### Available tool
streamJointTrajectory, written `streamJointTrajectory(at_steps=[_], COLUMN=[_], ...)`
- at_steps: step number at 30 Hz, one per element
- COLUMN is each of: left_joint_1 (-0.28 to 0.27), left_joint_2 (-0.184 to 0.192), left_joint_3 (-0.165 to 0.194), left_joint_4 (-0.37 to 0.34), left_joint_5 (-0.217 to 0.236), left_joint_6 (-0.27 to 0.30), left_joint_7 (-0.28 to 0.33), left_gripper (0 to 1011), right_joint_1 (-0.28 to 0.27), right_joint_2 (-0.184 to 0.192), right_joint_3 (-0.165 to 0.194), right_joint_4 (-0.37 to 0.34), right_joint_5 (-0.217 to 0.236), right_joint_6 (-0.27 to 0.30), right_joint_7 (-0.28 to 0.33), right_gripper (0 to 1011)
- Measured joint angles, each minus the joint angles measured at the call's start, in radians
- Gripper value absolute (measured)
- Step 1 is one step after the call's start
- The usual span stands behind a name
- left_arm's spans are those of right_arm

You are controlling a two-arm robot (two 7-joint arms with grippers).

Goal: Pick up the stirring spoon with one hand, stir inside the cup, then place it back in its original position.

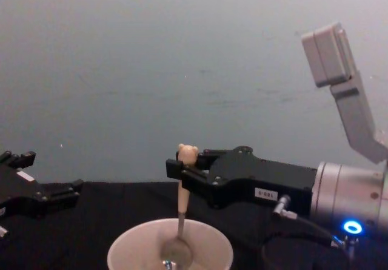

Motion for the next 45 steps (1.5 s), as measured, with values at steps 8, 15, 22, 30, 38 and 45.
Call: streamJointTrajectory(at_steps=[8,15,22,30,38,45], left_joint_1=[0.000,0.000,0.000,0.000,0.000,0.000], left_joint_2=[0.000,0.000,0.000,0.000,0.000,0.000], left_joint_3=[0.000,0.000,0.000,0.000,0.000,0.000], left_joint_4=[0.000,0.000,0.000,0.000,0.000,0.000], left_joint_5=[0.000,0.000,0.000,0.000,0.000,0.000], left_joint_6=[0.000,0.000,0.000,0.000,0.000,0.000], left_joint_7=[0.000,0.000,0.000,0.000,0.000,0.000], left_gripper=[1001,1001,1001,1001,1001,1001], right_joint_1=[-0.013,-0.027,-0.044,-0.064,-0.099,-0.122], right_joint_2=[0.024,0.074,0.121,0.177,0.237,0.268], right_joint_3=[0.022,0.061,0.101,0.139,0.178,0.206], right_joint_4=[-0.073,-0.185,-0.267,-0.333,-0.378,-0.383], right_joint_5=[0.018,0.056,0.099,0.138,0.159,0.167], right_joint_6=[0.041,0.100,0.114,0.122,0.121,0.117], right_joint_7=[-0.017,-0.044,-0.052,-0.061,-0.076,-0.086], right_gripper=[188,188,188,188,188,188])
